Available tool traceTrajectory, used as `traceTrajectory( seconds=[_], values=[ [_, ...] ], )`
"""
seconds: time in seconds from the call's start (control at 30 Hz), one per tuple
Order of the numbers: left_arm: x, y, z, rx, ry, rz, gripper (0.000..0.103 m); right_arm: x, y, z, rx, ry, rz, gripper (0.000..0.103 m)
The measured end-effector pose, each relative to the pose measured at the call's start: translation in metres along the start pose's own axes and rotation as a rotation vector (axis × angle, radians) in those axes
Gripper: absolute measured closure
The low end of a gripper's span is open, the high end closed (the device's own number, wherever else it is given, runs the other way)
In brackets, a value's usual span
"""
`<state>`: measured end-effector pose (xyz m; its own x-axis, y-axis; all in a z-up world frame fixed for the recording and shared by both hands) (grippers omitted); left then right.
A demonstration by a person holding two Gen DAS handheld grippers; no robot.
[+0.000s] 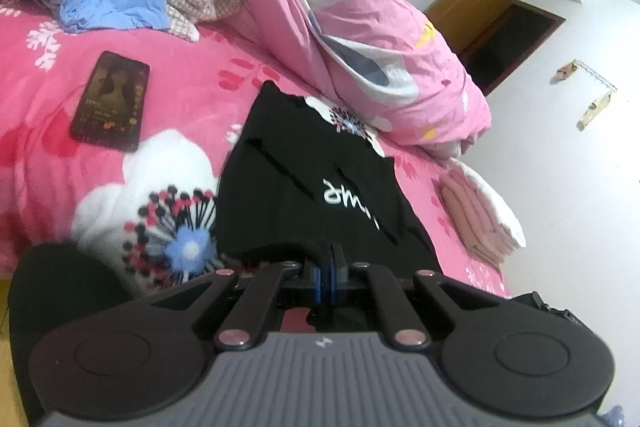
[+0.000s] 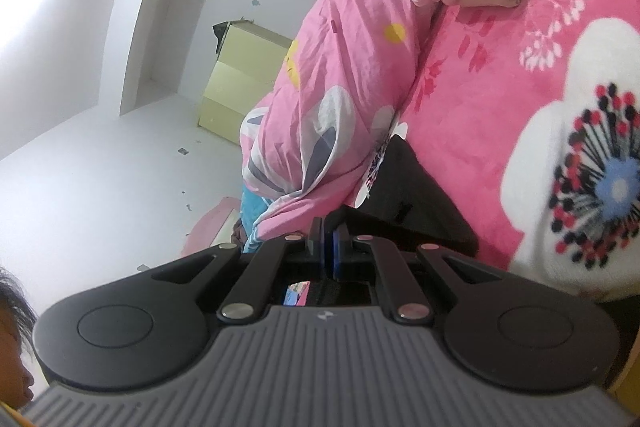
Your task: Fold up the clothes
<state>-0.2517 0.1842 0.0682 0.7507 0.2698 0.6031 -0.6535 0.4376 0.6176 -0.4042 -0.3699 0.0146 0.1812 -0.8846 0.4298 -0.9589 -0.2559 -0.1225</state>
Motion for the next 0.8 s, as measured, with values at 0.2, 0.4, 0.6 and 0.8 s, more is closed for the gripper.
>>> traceTrajectory(
  seconds=[0.2,0.4,0.6,0.8],
  values=[
    [0.027,-0.025,-0.003,-0.029,0.043,0.029,0.098,0.019,-0.034,0.001,0.011,0.036,-0.018,0.101],
    [0.067,-0.062,-0.005,-0.047,0.078,0.067,0.098,0.045,-0.079,0.012,0.019,0.047,-0.026,0.101],
    [0.115,-0.113,-0.007,-0.062,0.132,0.077,0.098,0.077,-0.133,0.031,0.038,0.048,-0.028,0.101],
    [0.156,-0.173,-0.004,-0.055,0.176,0.085,0.098,0.111,-0.191,0.062,0.028,0.039,-0.035,0.101]
  ],
)
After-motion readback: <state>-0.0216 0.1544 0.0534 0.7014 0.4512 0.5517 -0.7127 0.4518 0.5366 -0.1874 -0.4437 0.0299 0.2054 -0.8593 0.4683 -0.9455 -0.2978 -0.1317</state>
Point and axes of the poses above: each gripper's, at about its wrist camera, not at the fingertips, and y roughly against the way its jaws point, z to its right, x to its top, the point moved 1 cm from there along -y, roughly the way its jaws point, and after that the axes turned 12 degrees about x, right-handed, at the moved point
